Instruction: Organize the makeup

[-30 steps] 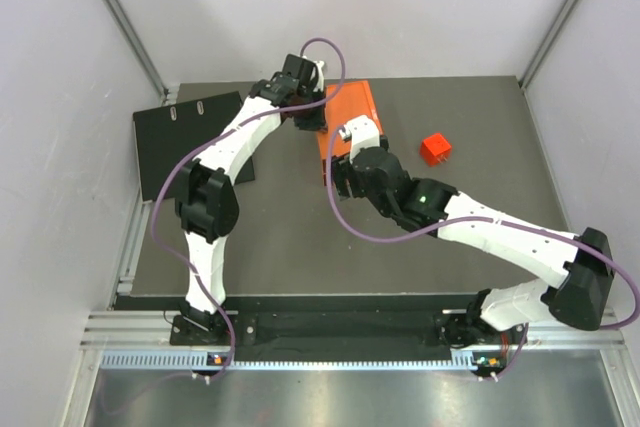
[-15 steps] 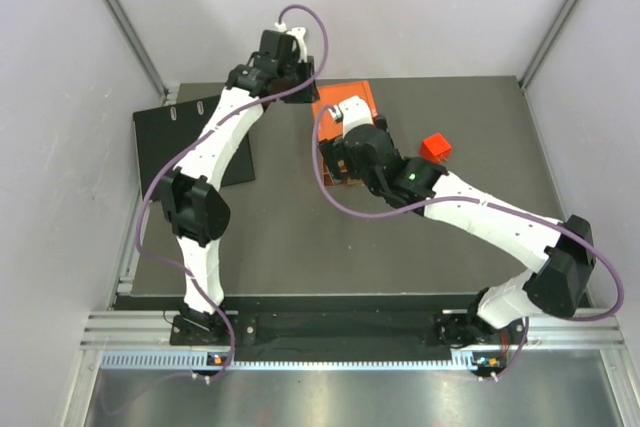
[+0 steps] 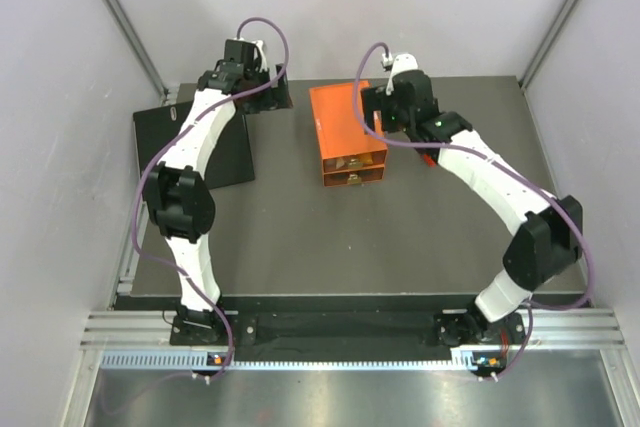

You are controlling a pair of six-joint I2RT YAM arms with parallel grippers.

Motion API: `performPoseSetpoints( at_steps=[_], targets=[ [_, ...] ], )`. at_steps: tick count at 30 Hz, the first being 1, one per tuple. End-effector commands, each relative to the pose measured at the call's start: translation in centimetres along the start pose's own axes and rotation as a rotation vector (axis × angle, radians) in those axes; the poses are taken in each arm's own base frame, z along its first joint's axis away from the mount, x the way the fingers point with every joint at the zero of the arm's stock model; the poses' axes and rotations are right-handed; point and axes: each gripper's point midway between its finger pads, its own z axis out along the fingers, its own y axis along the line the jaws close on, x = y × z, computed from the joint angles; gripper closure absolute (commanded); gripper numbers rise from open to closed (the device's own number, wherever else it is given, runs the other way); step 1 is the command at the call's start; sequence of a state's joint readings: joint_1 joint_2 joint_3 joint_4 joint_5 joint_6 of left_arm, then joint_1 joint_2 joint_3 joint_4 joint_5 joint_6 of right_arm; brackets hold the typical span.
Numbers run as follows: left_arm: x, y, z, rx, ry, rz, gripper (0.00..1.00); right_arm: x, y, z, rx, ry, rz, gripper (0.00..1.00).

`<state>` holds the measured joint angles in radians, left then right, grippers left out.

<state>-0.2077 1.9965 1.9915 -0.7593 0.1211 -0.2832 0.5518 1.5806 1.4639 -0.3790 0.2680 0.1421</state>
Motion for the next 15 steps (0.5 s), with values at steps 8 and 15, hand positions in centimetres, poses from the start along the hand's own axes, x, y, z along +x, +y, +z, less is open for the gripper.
performPoseSetpoints(
  at_steps=[8, 15],
  targets=[
    [-0.6, 1.3, 1.0, 0.000, -0.031, 0.038, 0.01, -3.8, 0.4, 6.0, -0.211, 0.022, 0.210, 0.00],
    [1.9, 1.9, 2.3, 0.031, 0.010, 0.049, 0.01, -2.8, 0.6, 7.8, -0.212, 0.073, 0.276, 0.00]
  ],
)
